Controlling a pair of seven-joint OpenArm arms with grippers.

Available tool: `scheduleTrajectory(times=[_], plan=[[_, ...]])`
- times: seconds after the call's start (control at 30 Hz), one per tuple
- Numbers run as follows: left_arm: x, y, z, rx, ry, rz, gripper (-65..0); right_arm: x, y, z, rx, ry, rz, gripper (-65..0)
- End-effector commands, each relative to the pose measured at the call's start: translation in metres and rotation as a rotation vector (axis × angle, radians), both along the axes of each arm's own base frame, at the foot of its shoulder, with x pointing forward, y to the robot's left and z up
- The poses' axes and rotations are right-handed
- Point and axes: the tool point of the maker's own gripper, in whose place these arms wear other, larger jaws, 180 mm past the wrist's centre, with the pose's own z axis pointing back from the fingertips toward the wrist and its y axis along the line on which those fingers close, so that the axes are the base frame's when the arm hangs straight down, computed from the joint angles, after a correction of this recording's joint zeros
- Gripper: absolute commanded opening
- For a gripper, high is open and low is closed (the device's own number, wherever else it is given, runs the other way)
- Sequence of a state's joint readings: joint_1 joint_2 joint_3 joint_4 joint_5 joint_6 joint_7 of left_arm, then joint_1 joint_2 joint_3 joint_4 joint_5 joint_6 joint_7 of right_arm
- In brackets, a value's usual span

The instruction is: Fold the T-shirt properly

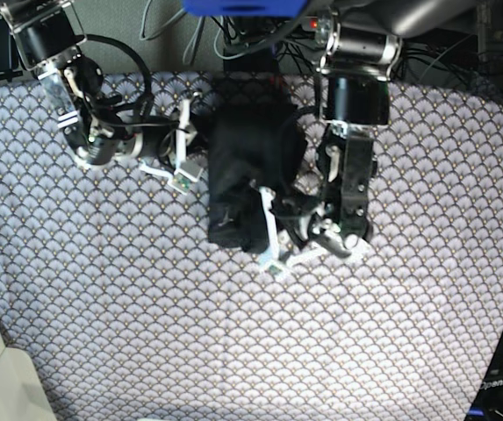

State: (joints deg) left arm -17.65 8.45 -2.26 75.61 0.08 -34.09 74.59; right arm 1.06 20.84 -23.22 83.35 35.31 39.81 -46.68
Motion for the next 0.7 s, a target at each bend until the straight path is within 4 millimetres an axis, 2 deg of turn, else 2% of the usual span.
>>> scheduleTrajectory(times=[0.0,0.1,0.17,0.37,0.5,0.57,0.6,0.67], plan=[[0.015,-0.006,0.022,-0.023,-0.062,-0.003,-65.0,0.003,-0.005,0.001,-0.026,-0.012,0.013,-57.7],[0.015,0.002,0.031,0.012,-0.070,0.004,-65.0,0.010,-0.006,0.004,-0.029,-0.029,0.012,-57.8],[0.018,0.015,0.039,0.040,-0.096,0.015,-65.0,0.014,-0.008,0.007,-0.035,-0.039,0.009,-57.8],[0.008,0.055,0.049,0.118,-0.161,0.049,-65.0,0.035,-0.030,0.043,-0.070,-0.162,-0.013,-57.8],[-0.013,0.093,0.048,0.178,-0.180,0.100,-65.0,0.053,-0.059,0.072,-0.136,-0.249,-0.063,-58.0],[-0.026,0.123,0.048,0.224,-0.186,0.143,-65.0,0.056,-0.071,0.086,-0.177,-0.279,-0.083,-58.1],[-0.032,0.138,0.050,0.247,-0.190,0.166,-65.0,0.054,-0.073,0.092,-0.187,-0.298,-0.086,-58.1],[-0.043,0.174,0.056,0.299,-0.200,0.235,-65.0,0.046,-0.064,0.108,-0.175,-0.345,-0.066,-58.1]])
